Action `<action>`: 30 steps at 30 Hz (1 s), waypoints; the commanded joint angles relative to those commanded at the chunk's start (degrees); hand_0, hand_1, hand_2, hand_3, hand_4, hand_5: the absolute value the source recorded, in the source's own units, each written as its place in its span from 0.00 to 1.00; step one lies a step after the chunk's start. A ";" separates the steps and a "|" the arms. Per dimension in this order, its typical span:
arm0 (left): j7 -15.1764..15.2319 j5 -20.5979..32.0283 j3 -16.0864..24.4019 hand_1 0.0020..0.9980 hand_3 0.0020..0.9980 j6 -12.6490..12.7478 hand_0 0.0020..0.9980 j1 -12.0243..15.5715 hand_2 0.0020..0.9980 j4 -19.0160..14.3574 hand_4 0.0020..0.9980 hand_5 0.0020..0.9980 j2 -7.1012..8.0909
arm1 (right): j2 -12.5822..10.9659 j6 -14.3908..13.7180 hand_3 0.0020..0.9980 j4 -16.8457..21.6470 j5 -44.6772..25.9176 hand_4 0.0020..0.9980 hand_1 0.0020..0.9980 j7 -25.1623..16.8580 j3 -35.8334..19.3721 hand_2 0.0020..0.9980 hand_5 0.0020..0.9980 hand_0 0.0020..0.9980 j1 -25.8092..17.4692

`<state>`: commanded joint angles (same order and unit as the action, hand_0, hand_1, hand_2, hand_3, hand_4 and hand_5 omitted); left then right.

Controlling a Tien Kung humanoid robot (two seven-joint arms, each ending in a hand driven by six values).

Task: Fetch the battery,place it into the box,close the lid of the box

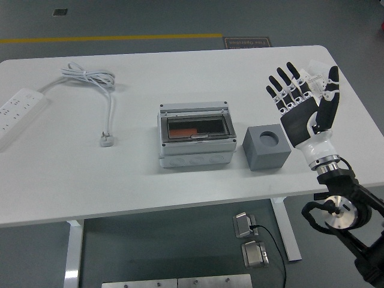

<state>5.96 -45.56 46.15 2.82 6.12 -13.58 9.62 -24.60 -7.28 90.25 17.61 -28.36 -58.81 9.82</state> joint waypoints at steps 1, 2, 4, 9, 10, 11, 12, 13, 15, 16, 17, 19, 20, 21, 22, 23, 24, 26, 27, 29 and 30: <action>-0.05 0.25 -0.17 0.71 0.66 -0.15 0.65 -0.10 0.72 0.01 0.70 0.24 0.00 | -0.15 -0.93 0.89 0.03 1.04 1.00 0.88 -0.08 -0.50 0.91 1.00 1.00 0.06; -0.09 0.55 -0.36 0.71 0.66 -0.29 0.65 -0.19 0.72 0.03 0.70 0.24 0.01 | -0.35 -1.92 0.89 0.00 2.15 1.00 0.88 0.00 -1.04 0.91 1.00 1.00 0.16; -0.31 1.04 -0.68 0.71 0.66 -0.57 0.65 -0.34 0.72 0.05 0.70 0.24 0.04 | -0.85 -4.14 0.89 -0.14 4.84 1.00 0.88 0.80 -2.11 0.91 1.00 1.00 0.54; -5.03 0.75 -1.10 0.70 0.65 -1.68 0.65 -0.75 0.71 -0.05 0.70 0.24 0.13 | -3.31 -9.72 0.86 -0.64 12.34 1.00 0.82 4.52 -3.47 0.84 1.00 0.94 3.37; -6.17 0.32 -1.00 0.70 0.65 -1.89 0.65 -0.81 0.71 -0.09 0.70 0.24 0.15 | -4.06 -10.65 0.86 -0.69 13.59 1.00 0.82 5.10 -3.49 0.84 1.00 0.94 4.27; -7.59 -0.06 -0.94 0.70 0.65 -2.07 0.65 -0.84 0.71 -0.12 0.70 0.24 0.17 | -5.05 -11.81 0.86 -0.76 15.13 1.00 0.82 5.90 -3.52 0.84 1.00 0.94 5.50; -8.80 -0.34 -0.86 0.70 0.65 -2.17 0.65 -0.85 0.71 -0.14 0.70 0.24 0.18 | -5.97 -12.66 0.86 -0.90 16.49 1.00 0.82 6.54 -3.53 0.84 1.00 0.94 6.62; -9.79 -0.54 -0.77 0.69 0.65 -2.26 0.65 -0.87 0.69 -0.16 0.70 0.24 0.19 | -6.71 -13.20 0.83 -1.08 17.55 0.99 0.80 6.96 -3.50 0.82 0.97 0.92 7.56; -11.45 -0.87 -0.63 0.69 0.65 -2.55 0.65 -0.93 0.69 -0.19 0.70 0.24 0.27 | -8.22 -13.96 0.83 -1.75 18.95 0.99 0.80 7.54 -3.45 0.82 0.97 0.92 9.65; -12.13 -0.96 -0.61 0.69 0.65 -2.70 0.65 -0.99 0.69 -0.20 0.70 0.24 0.33 | -9.08 -14.34 0.83 -2.24 19.37 0.99 0.80 7.82 -3.47 0.82 0.97 0.92 10.92; -12.57 -1.00 -0.61 0.69 0.65 -2.80 0.65 -1.04 0.69 -0.21 0.70 0.24 0.38 | -9.79 -14.66 0.83 -2.69 19.59 0.99 0.80 8.11 -3.49 0.82 0.97 0.92 12.02; -13.21 -1.04 -0.64 0.70 0.64 -2.96 0.65 -1.16 0.68 -0.23 0.68 0.23 0.48 | -10.86 -15.16 0.84 -3.35 19.71 0.95 0.81 8.58 -3.41 0.82 0.94 0.93 13.69; -13.53 -1.09 -0.64 0.70 0.64 -3.08 0.65 -1.24 0.68 -0.25 0.68 0.23 0.54 | -11.39 -15.44 0.84 -3.68 19.68 0.95 0.81 8.86 -3.29 0.82 0.94 0.93 14.55; -13.83 -1.21 -0.61 0.70 0.64 -3.20 0.65 -1.36 0.68 -0.25 0.68 0.23 0.62 | -11.88 -15.79 0.84 -3.95 19.65 0.95 0.81 9.21 -3.07 0.82 0.94 0.93 15.38; -14.11 -1.29 -0.63 0.70 0.64 -3.33 0.65 -1.53 0.68 -0.25 0.68 0.23 0.74 | -12.43 -16.30 0.84 -4.23 19.74 0.95 0.81 9.76 -2.76 0.82 0.94 0.93 16.34; -14.30 -1.27 -0.71 0.70 0.64 -3.43 0.65 -1.70 0.68 -0.24 0.68 0.23 0.86 | -12.90 -16.72 0.84 -4.46 19.86 0.95 0.81 10.30 -2.47 0.82 0.94 0.93 17.17; -14.39 -1.18 -0.81 0.70 0.64 -3.49 0.65 -1.84 0.68 -0.23 0.68 0.23 0.97 | -13.26 -17.01 0.84 -4.62 19.92 0.95 0.81 10.72 -2.23 0.82 0.94 0.93 17.81; -14.34 -0.57 -1.20 0.70 0.64 -3.49 0.65 -2.21 0.68 -0.16 0.67 0.22 1.26 | -14.06 -17.66 0.83 -4.80 20.12 0.92 0.81 11.70 -1.74 0.81 0.92 0.93 19.18; -14.28 -0.30 -1.35 0.70 0.64 -3.47 0.65 -2.37 0.68 -0.12 0.67 0.22 1.38 | -14.36 -17.92 0.83 -4.80 20.25 0.92 0.81 12.12 -1.58 0.81 0.92 0.93 19.72; -14.15 0.26 -1.63 0.70 0.64 -3.44 0.65 -2.67 0.68 -0.06 0.67 0.22 1.61 | -14.96 -18.56 0.83 -4.71 20.50 0.92 0.81 13.06 -1.29 0.81 0.92 0.93 20.86; -14.16 0.37 -1.67 0.70 0.64 -3.47 0.65 -2.77 0.68 -0.04 0.67 0.22 1.67 | -15.16 -18.85 0.83 -4.67 20.61 0.92 0.81 13.51 -1.18 0.81 0.92 0.93 21.35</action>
<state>-8.20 -45.19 44.47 -0.64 3.35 -13.62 11.29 -39.75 -26.12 85.58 38.22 -14.85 -59.99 31.17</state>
